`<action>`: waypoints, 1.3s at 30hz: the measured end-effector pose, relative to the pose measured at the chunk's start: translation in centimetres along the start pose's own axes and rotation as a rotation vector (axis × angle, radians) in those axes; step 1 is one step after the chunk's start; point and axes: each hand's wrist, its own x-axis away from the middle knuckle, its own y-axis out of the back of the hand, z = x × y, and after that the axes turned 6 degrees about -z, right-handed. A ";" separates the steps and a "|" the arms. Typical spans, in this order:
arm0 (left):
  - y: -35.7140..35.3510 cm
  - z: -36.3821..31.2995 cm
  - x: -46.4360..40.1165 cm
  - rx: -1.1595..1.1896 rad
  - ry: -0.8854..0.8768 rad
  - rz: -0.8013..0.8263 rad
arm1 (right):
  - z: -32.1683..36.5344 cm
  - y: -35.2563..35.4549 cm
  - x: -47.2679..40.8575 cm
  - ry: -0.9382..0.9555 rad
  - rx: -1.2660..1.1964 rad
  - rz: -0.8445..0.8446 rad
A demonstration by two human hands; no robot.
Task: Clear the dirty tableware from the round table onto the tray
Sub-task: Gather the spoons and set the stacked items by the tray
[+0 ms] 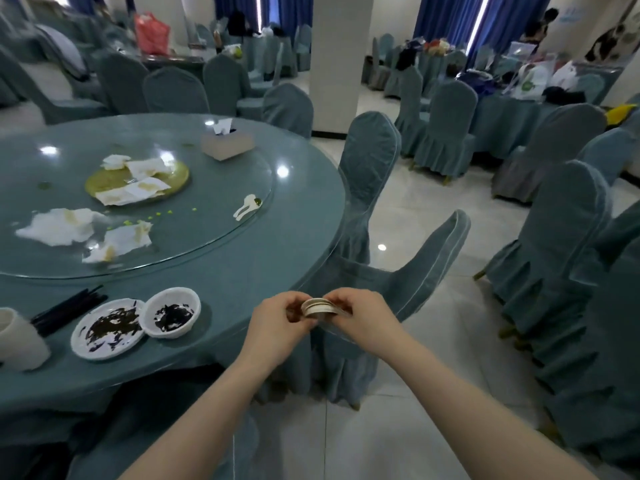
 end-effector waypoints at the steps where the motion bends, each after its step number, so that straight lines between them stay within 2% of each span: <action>1: -0.5 -0.3 -0.8 0.008 0.012 -0.026 | -0.7 0.5 -1.2 0.046 0.007 0.028; 5: -3.0 -1.7 -3.7 -0.045 0.028 -0.118 | -3.6 2.5 -5.9 0.145 -0.024 0.108; 11: -3.8 -1.3 -6.8 -0.140 0.191 -0.325 | -6.1 1.5 -12.1 0.282 -0.058 0.293; 16: -2.9 1.5 -9.9 -0.225 0.266 -0.364 | -6.3 -1.1 -17.5 0.373 -0.070 0.475; 20: -3.4 4.3 -14.6 -0.249 0.263 -0.283 | -7.9 -2.9 -22.5 0.309 -0.077 0.520; 24: -3.9 8.1 -21.8 -0.137 0.296 -0.174 | -10.2 -4.3 -29.3 0.250 -0.043 0.492; 30: -1.6 13.6 -33.9 -0.103 0.375 -0.213 | -13.6 -5.3 -39.8 -0.074 -0.101 0.272; 36: 0.0 18.7 -42.5 -0.182 0.447 -0.275 | -17.1 -8.2 -44.9 -0.241 -0.127 0.182; 39: 0.1 20.9 -44.8 -0.282 0.474 -0.252 | -18.5 -9.7 -45.5 -0.321 -0.144 0.185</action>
